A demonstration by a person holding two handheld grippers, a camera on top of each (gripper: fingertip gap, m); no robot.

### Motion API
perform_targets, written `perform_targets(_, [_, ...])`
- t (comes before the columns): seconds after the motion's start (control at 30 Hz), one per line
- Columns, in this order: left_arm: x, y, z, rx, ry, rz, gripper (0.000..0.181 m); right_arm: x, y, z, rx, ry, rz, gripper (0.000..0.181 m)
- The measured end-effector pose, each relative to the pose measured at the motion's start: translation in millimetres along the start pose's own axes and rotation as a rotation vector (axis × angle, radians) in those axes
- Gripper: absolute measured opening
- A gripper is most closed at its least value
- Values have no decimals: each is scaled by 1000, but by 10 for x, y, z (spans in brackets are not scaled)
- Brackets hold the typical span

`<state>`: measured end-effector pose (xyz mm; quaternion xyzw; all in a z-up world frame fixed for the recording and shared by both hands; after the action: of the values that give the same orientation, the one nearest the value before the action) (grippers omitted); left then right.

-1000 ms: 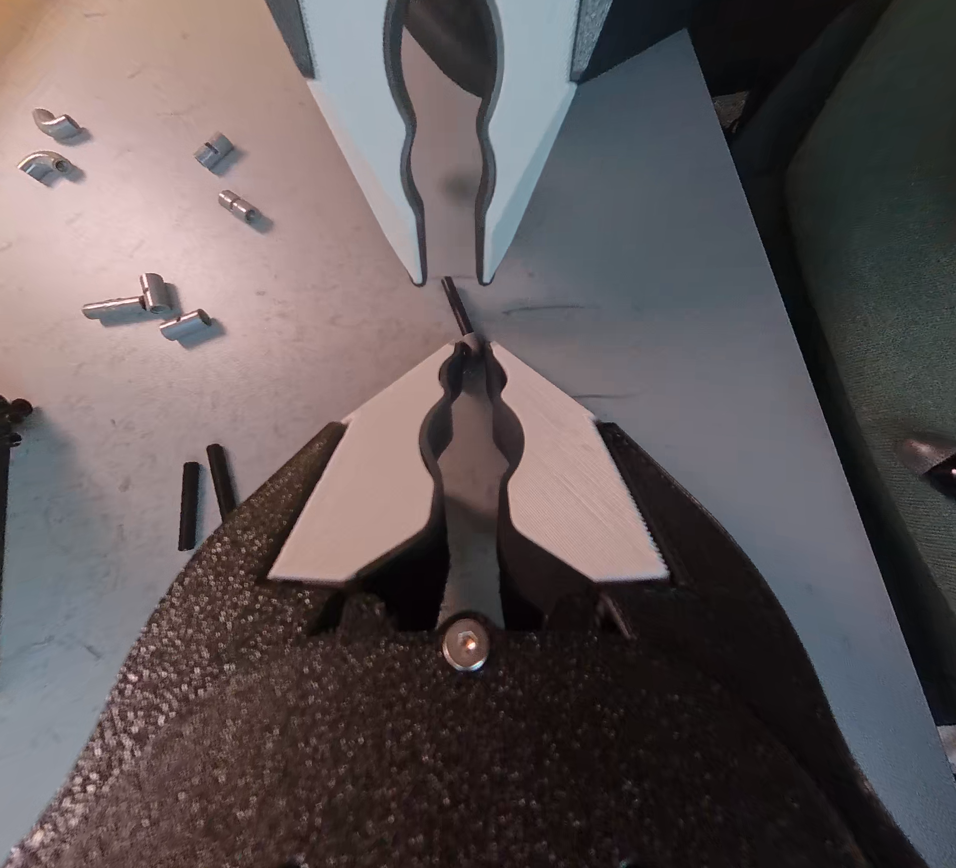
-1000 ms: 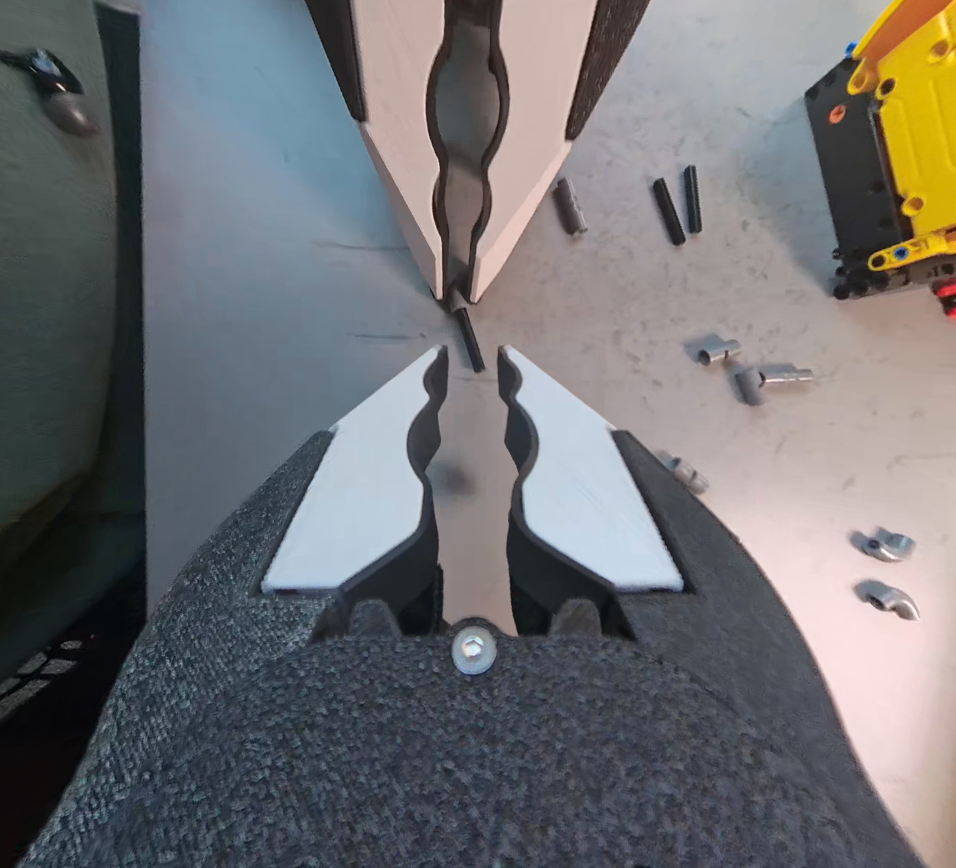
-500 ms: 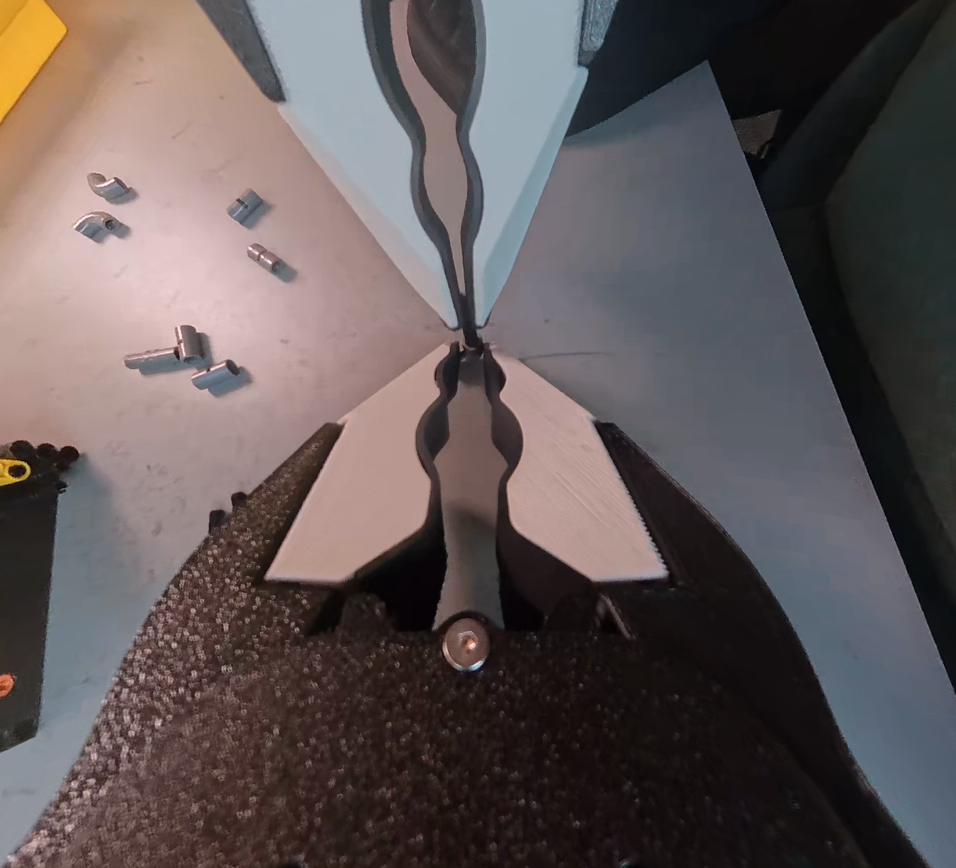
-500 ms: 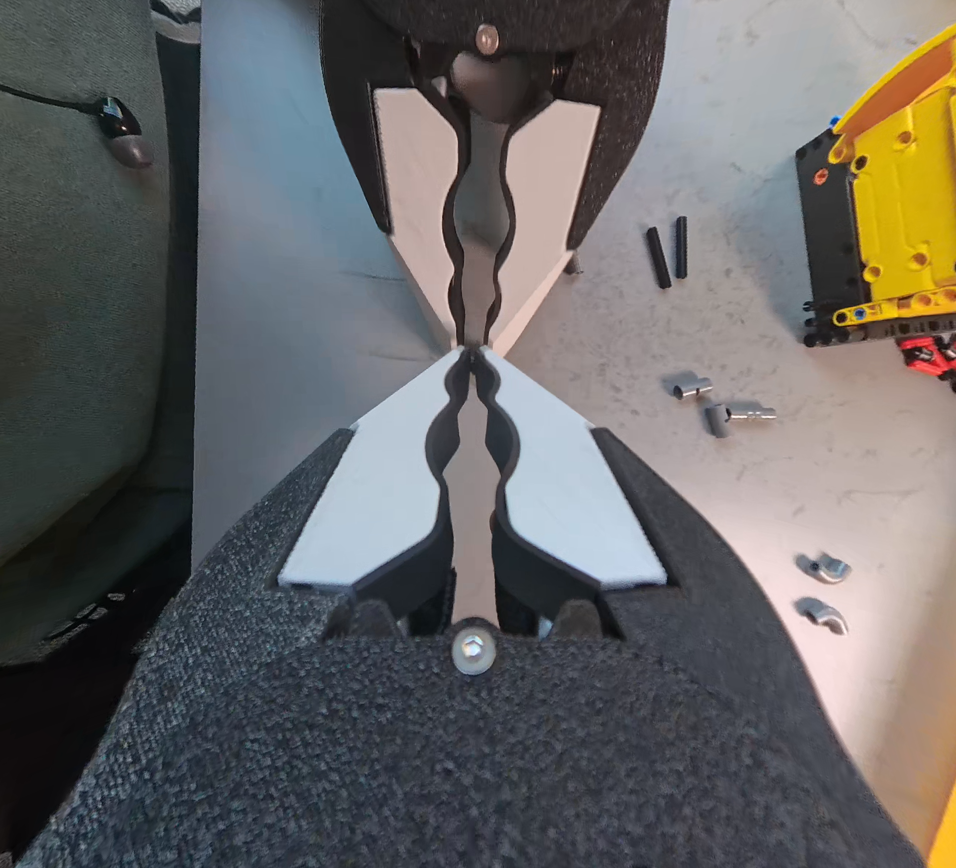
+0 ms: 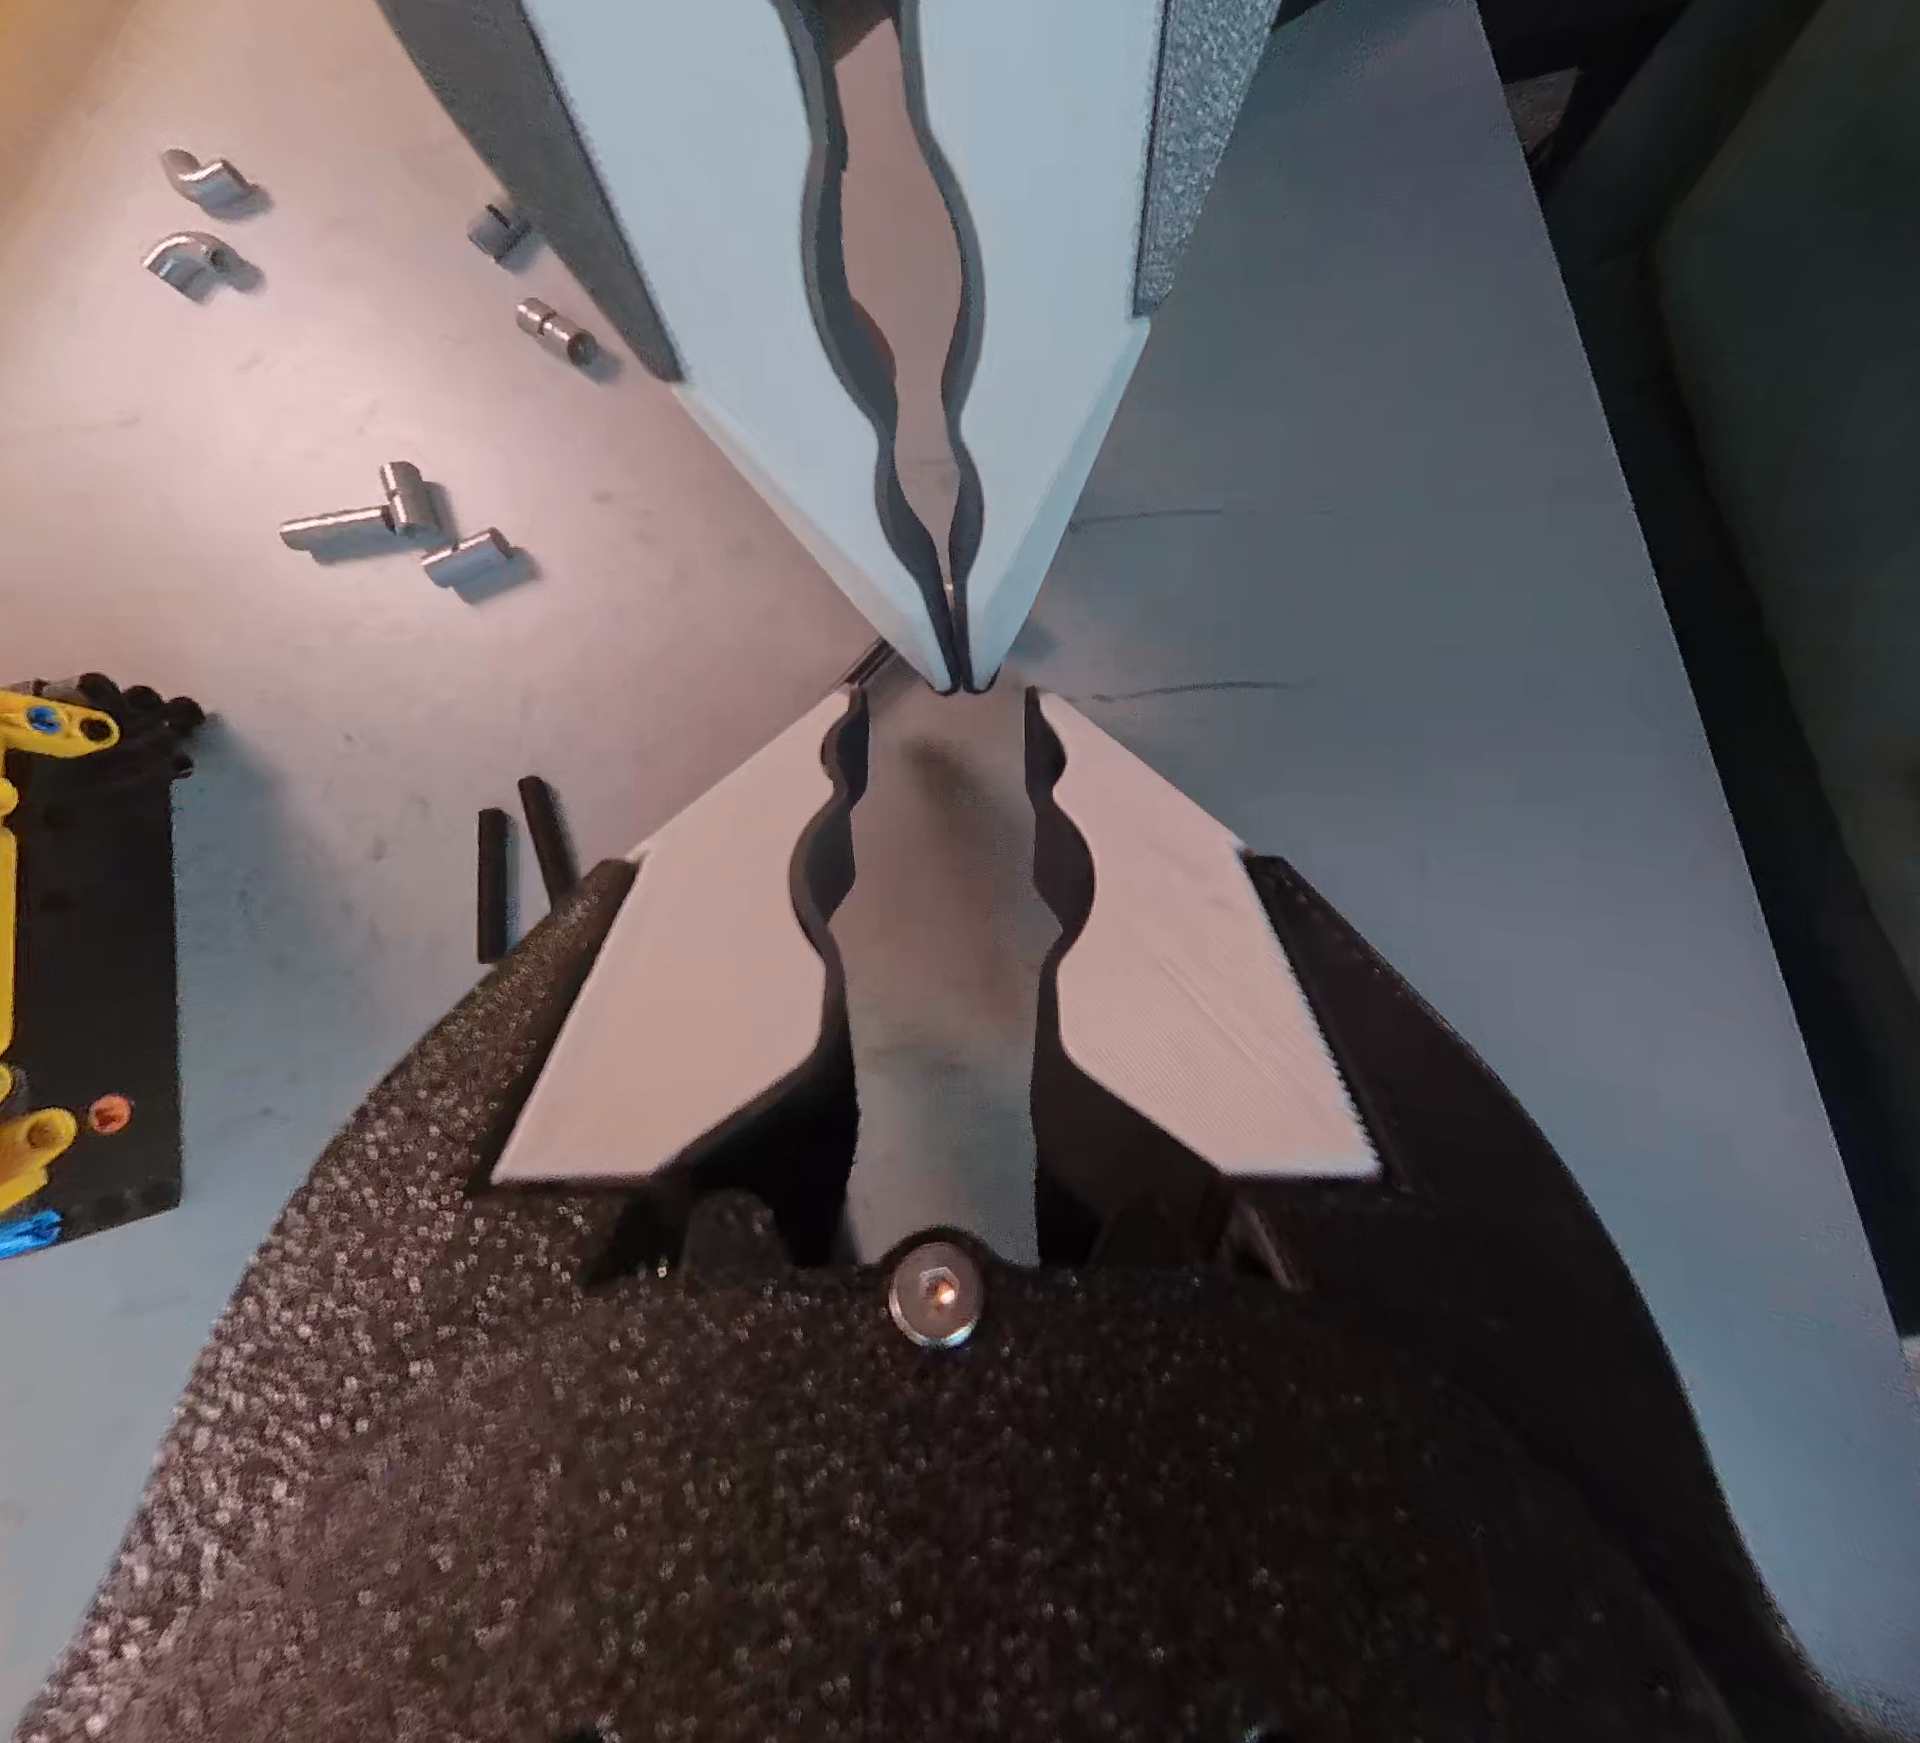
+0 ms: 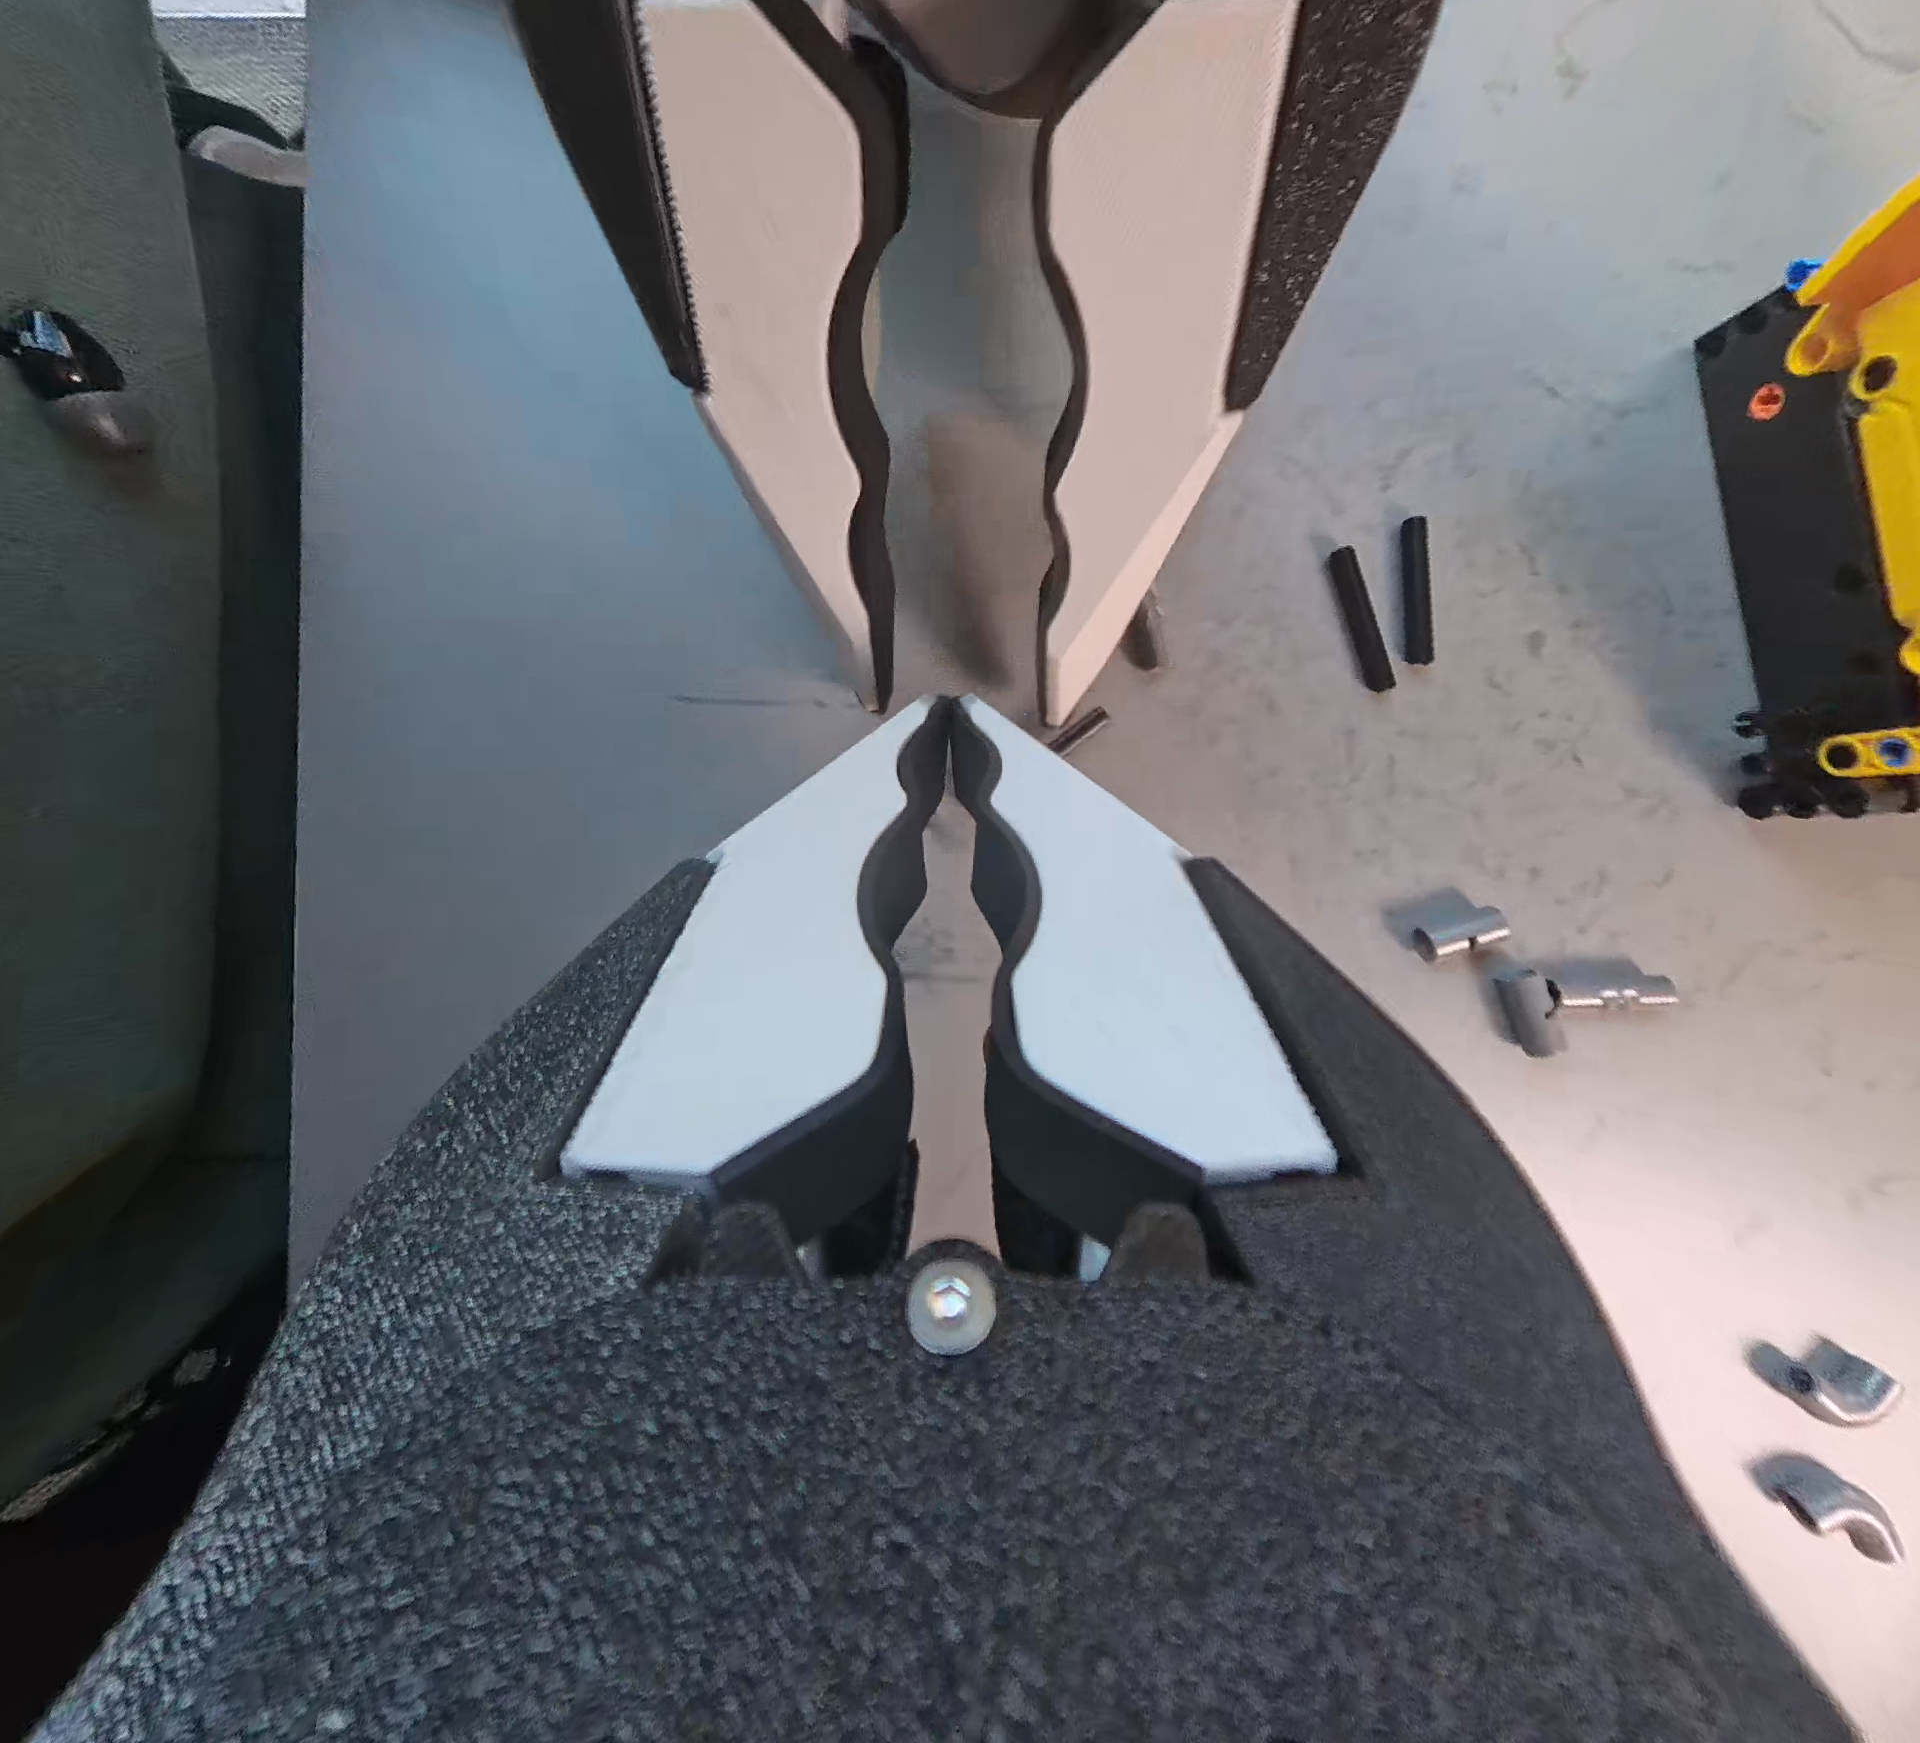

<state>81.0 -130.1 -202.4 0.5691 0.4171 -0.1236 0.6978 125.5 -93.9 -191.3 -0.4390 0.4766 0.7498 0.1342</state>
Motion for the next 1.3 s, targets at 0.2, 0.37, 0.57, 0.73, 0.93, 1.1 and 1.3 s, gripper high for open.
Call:
perform_targets(0.2, [-141, -96, -64, -31, 0, 0, 23, -118, -35, 84, -30, 8, 32, 12])
perform_targets(0.37, [-92, -116, -67, -38, -4, -15, 17, -164, -226, 65, -54, 32, 8, 18])
perform_targets(0.57, [-150, -119, -153, -66, 38, 8, 14, -11, -163, 51, 77, 0, -24, 21])
perform_targets(0.73, [-256, -138, -237, -96, 83, 38, 14, -43, -228, 120, 29, 2, -52, 20])
perform_targets(0.93, [-153, -69, -189, -138, 10, 102, 24, -97, -179, 31, -197, -58, 30, 20])
perform_targets(1.1, [-69, -12, -79, -163, -110, 137, 19, -134, -110, -43, -363, -121, 69, 20])
perform_targets(1.3, [-76, 36, -49, -165, -139, 165, 3, -151, -80, -76, -451, -146, 63, 19])
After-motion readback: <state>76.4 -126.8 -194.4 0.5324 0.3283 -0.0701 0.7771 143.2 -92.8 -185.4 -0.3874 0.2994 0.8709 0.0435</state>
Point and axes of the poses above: each gripper's, where its closed fingertips meet, x out along the fingers, y out of its top, z = x × y across the jaws, the point moved 5 cm from there along -x, back along the fingers, and after that the axes turned 9 degrees about -y, right-handed, at the moved point
